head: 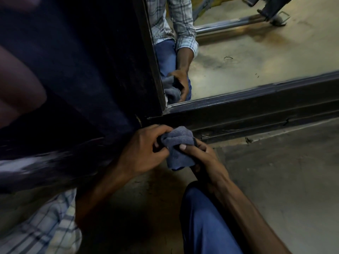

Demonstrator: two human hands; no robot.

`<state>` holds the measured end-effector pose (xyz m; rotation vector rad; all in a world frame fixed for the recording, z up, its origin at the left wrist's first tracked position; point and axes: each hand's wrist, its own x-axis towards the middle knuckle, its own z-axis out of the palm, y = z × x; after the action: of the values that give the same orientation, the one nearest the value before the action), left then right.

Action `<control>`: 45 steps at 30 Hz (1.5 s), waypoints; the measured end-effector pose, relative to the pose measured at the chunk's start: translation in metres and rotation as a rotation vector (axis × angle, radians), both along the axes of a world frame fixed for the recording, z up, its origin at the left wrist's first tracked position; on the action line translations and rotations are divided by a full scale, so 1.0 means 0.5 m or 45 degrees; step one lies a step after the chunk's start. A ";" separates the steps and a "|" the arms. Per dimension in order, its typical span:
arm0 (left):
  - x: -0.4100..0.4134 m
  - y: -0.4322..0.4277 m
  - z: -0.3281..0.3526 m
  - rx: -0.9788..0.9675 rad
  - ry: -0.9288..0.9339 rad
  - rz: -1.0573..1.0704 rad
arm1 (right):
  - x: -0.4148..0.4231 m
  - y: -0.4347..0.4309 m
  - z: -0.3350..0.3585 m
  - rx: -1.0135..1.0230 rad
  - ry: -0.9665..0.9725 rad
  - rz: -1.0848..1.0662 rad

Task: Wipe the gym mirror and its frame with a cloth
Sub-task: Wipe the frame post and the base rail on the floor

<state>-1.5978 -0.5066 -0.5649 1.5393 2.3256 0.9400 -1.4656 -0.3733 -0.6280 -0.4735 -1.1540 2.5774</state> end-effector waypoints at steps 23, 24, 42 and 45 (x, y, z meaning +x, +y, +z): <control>-0.045 0.001 -0.029 -0.016 1.466 0.515 | -0.098 0.000 0.010 1.792 0.077 -0.691; -0.045 -0.002 -0.026 -0.045 1.464 0.498 | -0.093 0.020 0.020 1.751 0.060 -0.815; -0.062 -0.020 -0.017 0.091 1.429 0.394 | -0.064 0.047 0.050 1.495 -0.023 -1.296; -0.052 -0.003 -0.027 0.120 1.418 0.344 | -0.100 -0.004 -0.026 1.863 0.000 -0.755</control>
<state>-1.6238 -0.5079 -0.5783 2.1864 3.2891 0.1741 -1.5156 -0.3751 -0.6410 -0.3237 -2.0436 0.8136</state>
